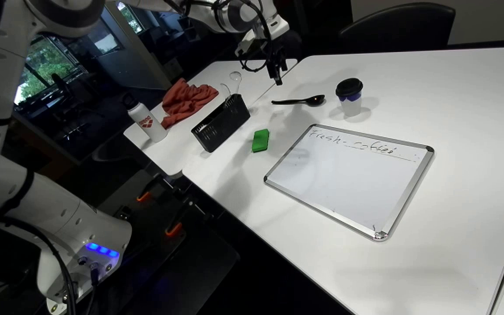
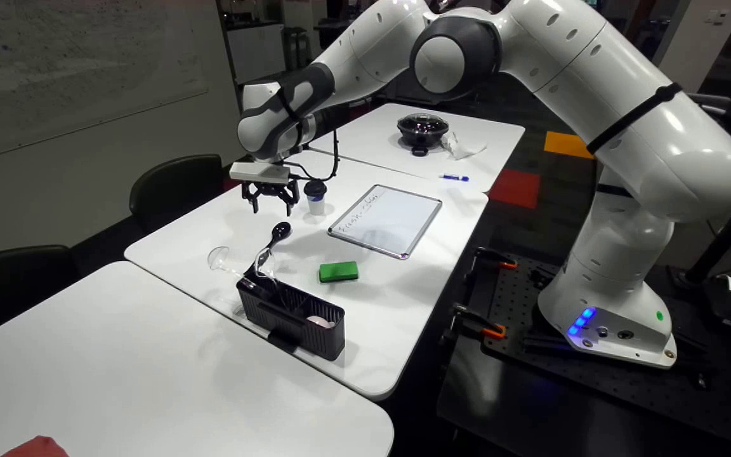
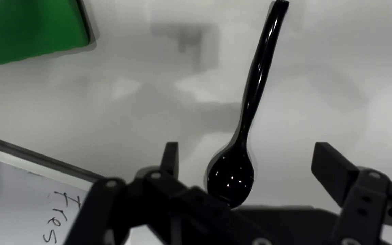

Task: Pick the black spoon on the counter and place it in the utensil holder

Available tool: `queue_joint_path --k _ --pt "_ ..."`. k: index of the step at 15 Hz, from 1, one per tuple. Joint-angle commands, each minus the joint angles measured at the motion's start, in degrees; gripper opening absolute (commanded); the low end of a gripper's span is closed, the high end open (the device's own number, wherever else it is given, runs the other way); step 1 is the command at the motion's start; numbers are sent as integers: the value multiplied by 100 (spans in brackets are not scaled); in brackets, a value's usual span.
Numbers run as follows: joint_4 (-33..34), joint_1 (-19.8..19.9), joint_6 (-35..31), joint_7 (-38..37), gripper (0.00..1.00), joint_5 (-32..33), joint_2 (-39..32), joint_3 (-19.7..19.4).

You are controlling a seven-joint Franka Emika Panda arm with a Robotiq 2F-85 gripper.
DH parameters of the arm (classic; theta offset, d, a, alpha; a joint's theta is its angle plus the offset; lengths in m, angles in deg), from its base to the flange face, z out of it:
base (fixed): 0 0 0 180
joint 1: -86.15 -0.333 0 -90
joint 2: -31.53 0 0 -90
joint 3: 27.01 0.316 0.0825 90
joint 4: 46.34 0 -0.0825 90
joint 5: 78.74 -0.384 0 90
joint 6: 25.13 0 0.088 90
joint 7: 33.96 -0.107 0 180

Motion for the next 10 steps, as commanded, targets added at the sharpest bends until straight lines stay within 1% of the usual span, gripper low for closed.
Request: queue_joint_path --k 1,5,10 --pt "972 -46 141 -321 100 -34 -746 -131" --pt "1586 3 179 -583 100 -24 -1320 -162" --pt "2188 -1 267 -813 100 41 -1872 -213"
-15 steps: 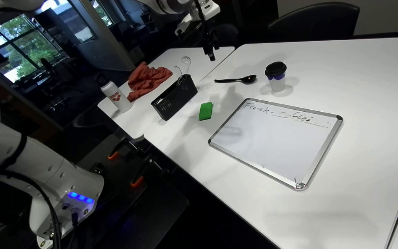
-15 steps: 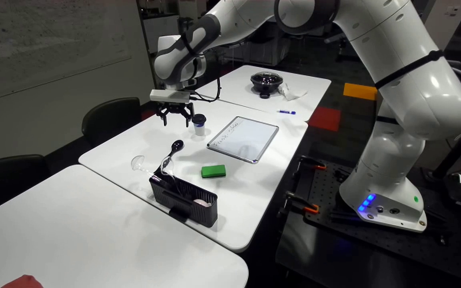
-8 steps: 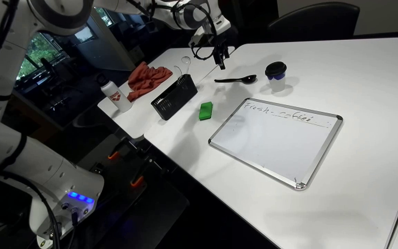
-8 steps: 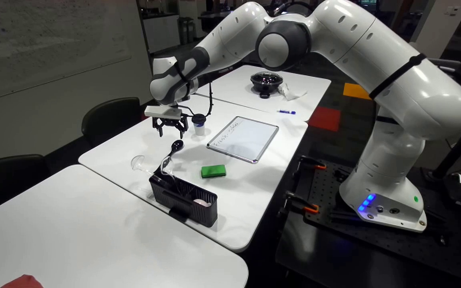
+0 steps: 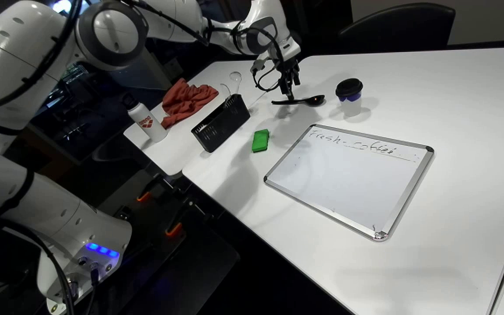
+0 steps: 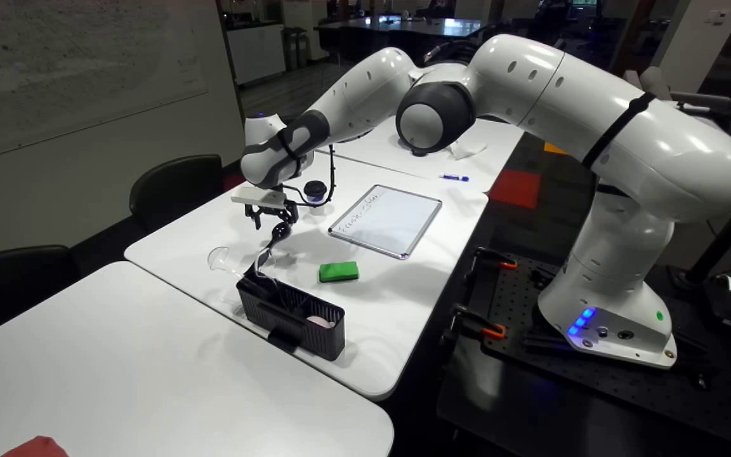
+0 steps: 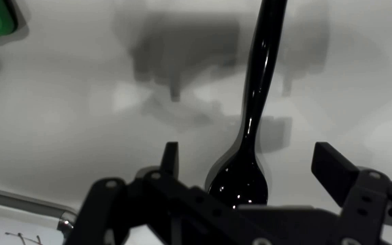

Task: Pick the black spoon on the counter and place it in the utensil holder

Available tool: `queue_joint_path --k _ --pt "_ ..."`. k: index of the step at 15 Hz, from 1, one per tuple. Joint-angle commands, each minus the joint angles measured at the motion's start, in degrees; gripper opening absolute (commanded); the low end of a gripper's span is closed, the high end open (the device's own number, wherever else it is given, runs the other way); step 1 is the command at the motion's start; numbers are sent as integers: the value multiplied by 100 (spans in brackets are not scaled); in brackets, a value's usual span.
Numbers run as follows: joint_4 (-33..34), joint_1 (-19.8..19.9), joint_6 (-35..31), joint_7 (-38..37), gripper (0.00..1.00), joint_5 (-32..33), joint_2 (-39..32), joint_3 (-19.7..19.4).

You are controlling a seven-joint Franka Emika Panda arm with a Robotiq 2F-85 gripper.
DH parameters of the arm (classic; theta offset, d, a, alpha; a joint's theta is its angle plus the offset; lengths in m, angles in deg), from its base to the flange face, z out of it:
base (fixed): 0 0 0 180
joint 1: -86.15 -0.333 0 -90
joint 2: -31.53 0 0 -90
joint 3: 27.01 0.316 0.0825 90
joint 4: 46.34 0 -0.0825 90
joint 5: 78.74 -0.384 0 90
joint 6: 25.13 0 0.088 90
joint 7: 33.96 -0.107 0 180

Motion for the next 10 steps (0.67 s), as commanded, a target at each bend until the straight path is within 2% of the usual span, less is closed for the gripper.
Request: queue_joint_path --k 1,10 --pt "723 -16 275 -288 100 44 -479 -70" --pt "1412 18 556 -483 100 122 -982 -76"
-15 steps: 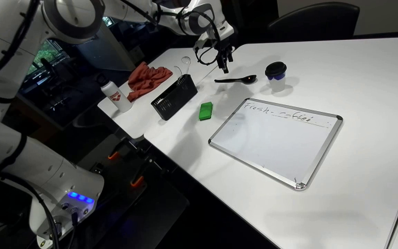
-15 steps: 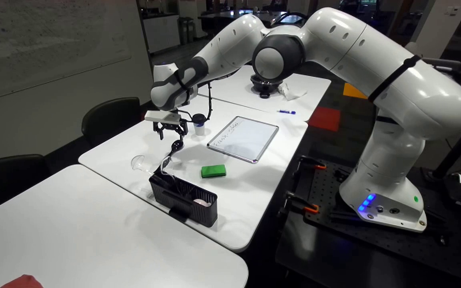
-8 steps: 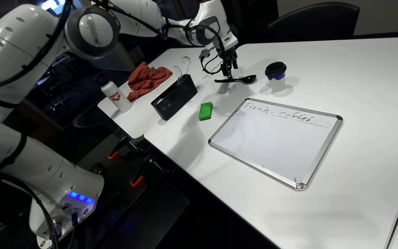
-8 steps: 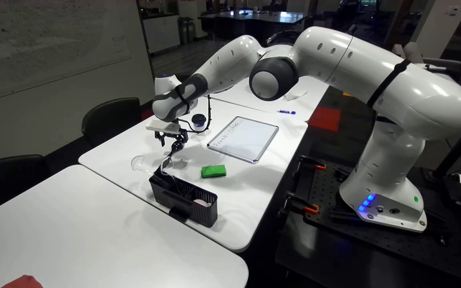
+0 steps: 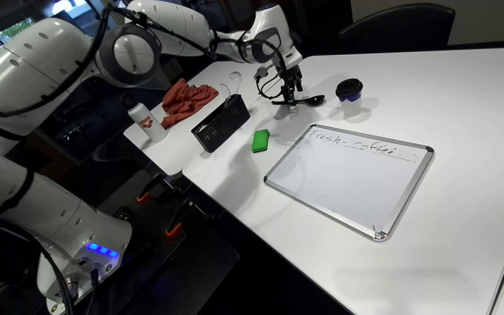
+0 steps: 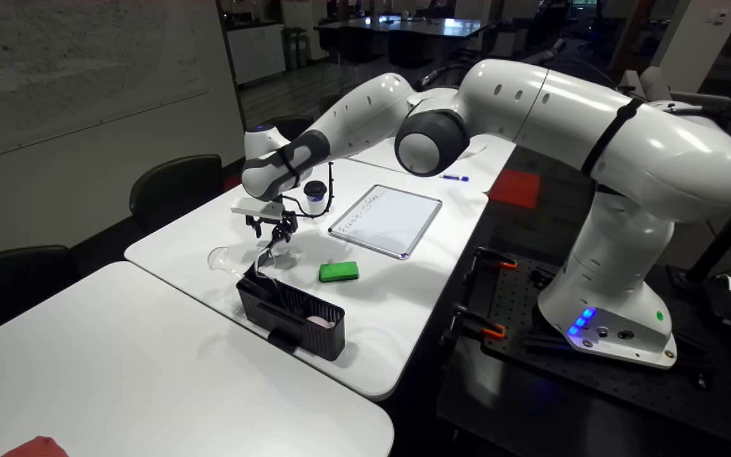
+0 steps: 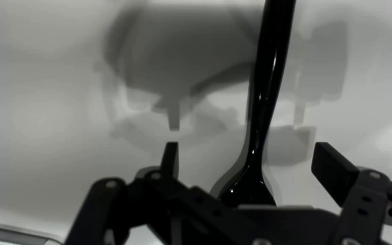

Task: Pick the black spoon on the counter and place it in the utensil holder

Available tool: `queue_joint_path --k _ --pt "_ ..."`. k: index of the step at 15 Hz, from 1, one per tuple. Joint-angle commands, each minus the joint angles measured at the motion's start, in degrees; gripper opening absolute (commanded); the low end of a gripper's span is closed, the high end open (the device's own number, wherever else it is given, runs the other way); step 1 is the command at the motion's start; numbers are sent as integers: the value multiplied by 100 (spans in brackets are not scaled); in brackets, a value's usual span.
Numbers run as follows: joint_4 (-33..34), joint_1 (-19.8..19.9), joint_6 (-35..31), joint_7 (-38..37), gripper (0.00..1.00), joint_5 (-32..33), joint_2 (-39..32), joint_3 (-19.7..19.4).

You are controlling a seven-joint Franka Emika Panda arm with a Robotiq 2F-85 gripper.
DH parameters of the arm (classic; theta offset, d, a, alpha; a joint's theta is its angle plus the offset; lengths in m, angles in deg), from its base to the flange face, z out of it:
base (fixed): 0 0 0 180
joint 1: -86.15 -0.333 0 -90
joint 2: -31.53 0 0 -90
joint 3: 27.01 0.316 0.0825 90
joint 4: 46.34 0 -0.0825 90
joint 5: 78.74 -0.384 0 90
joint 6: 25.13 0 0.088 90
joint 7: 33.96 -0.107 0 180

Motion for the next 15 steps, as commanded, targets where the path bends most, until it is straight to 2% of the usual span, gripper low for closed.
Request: queue_joint_path --k 1,2,4,5,8,9,10,12,13,15 --pt "567 17 404 -251 100 100 -293 -51" --pt "637 29 463 -270 100 109 -339 -50" --pt "782 51 585 -307 75 138 -432 -46" --pt "851 60 635 -313 69 158 -478 -44" --pt "1038 76 772 -328 61 203 -609 -39" --pt "1098 78 805 -333 64 217 -649 -40" --pt "1032 51 786 -313 61 171 -617 -84" --pt "1123 75 824 -343 37 240 -663 -36" --pt "891 62 717 -325 34 261 -515 -26" --pt "950 56 710 -319 19 292 -519 -28"
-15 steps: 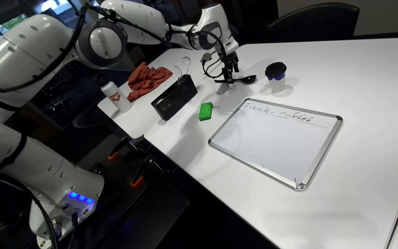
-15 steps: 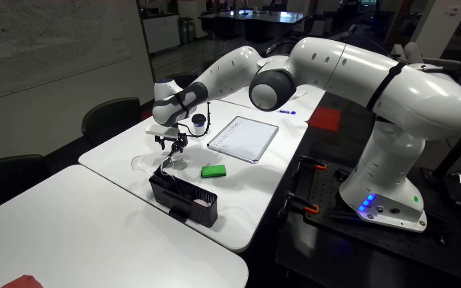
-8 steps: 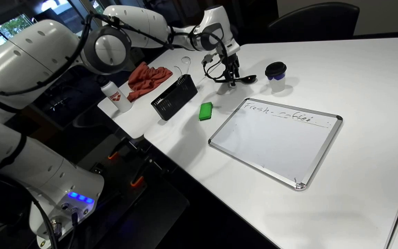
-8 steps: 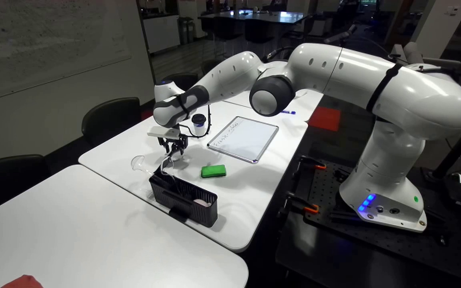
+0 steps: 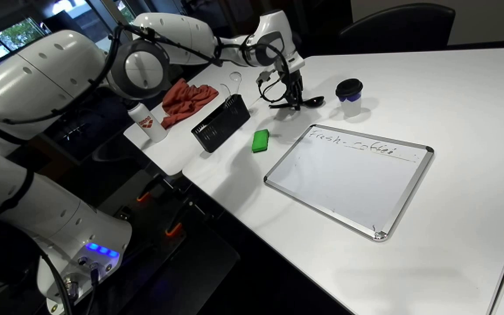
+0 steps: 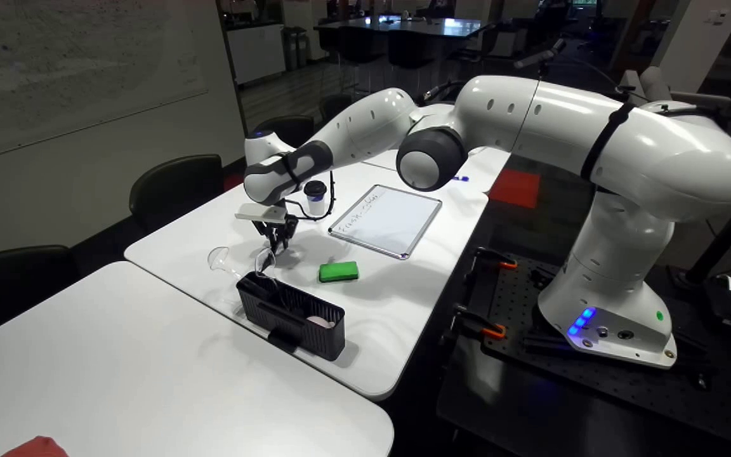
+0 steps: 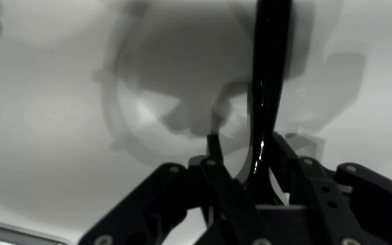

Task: Pick the black spoon on the counter and place it in the utensil holder

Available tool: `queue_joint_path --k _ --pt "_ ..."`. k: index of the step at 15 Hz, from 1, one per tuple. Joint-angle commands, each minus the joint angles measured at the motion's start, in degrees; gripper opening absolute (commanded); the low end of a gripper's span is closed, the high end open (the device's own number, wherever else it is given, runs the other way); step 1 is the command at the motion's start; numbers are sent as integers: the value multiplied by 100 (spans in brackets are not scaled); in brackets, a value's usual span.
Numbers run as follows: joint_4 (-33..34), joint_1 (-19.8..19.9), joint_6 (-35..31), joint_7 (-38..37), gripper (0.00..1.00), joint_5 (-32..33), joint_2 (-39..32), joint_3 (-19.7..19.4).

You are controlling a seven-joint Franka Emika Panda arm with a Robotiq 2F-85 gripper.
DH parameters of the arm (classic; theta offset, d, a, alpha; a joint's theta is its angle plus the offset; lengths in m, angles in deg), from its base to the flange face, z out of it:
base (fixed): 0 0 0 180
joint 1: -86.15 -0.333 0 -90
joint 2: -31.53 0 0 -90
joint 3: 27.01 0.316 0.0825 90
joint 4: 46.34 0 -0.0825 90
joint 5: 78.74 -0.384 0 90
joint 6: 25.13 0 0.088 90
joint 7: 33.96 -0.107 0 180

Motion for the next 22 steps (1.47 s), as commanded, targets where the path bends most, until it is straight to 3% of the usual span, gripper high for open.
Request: queue_joint_path --k 1,2,3,9,14,22 --pt "221 -25 145 -217 12 136 0 -29" --pt "289 -20 152 -203 3 139 1 -21" --pt "196 -51 89 -195 0 70 94 -81" --pt "-159 4 125 92 4 57 749 -28" --pt "-807 7 91 1372 4 303 1565 -33" --pt "-2510 -89 -301 2964 4 787 3007 70"
